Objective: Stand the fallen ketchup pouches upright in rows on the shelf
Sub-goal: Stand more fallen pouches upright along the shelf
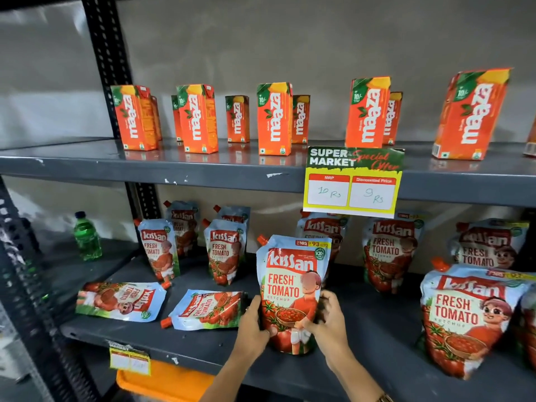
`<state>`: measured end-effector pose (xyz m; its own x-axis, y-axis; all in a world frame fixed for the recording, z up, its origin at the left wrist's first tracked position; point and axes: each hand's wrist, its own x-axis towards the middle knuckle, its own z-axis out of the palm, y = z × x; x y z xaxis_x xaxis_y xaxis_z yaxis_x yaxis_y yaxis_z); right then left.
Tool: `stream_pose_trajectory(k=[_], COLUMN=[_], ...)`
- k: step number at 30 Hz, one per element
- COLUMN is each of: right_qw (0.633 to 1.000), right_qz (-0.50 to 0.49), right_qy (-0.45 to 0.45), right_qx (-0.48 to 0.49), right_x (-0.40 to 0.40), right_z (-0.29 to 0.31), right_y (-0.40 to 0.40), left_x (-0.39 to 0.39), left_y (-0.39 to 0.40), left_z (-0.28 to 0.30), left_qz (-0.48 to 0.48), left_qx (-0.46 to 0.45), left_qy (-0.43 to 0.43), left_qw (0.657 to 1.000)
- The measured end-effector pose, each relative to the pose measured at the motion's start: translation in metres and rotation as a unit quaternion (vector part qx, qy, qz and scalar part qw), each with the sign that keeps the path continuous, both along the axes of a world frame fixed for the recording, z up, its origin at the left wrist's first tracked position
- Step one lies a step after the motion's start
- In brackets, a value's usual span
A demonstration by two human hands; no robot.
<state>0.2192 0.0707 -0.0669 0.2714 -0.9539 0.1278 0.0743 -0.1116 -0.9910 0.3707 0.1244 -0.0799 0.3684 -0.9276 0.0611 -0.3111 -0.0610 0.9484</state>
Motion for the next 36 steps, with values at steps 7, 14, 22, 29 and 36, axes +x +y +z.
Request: stream_pose_trajectory(k=[7,14,22,29,36], right_qw=[0.999,0.997,0.968,0.934,0.924], right_qz=[-0.006,0.008,-0.185,-0.248,-0.155], right_qy=[0.052,0.073,0.138,0.094,0.107], right_qx=[-0.001,-0.008,-0.097,-0.238,-0.333], right_x=[-0.006,-0.015,0.002,0.028,0.072], right_z=[-0.018,-0.028,-0.031,-0.016,-0.011], right_y=[0.007,0.016,0.034,0.06,0.073], left_x=[-0.009,-0.009,-0.002,0.026,0.057], left_y=[0.002,0.004,0.03,0.066,0.093], left_z=[-0.013,-0.011,-0.01,-0.004,-0.002], left_qz=[0.013,-0.011,0.073,0.207,0.279], left_qx=[-0.004,0.022,0.056,0.042,0.02], left_qy=[-0.035,-0.051,-0.066,0.01,0.058], left_qw=[0.999,0.998,0.994,0.977,0.958])
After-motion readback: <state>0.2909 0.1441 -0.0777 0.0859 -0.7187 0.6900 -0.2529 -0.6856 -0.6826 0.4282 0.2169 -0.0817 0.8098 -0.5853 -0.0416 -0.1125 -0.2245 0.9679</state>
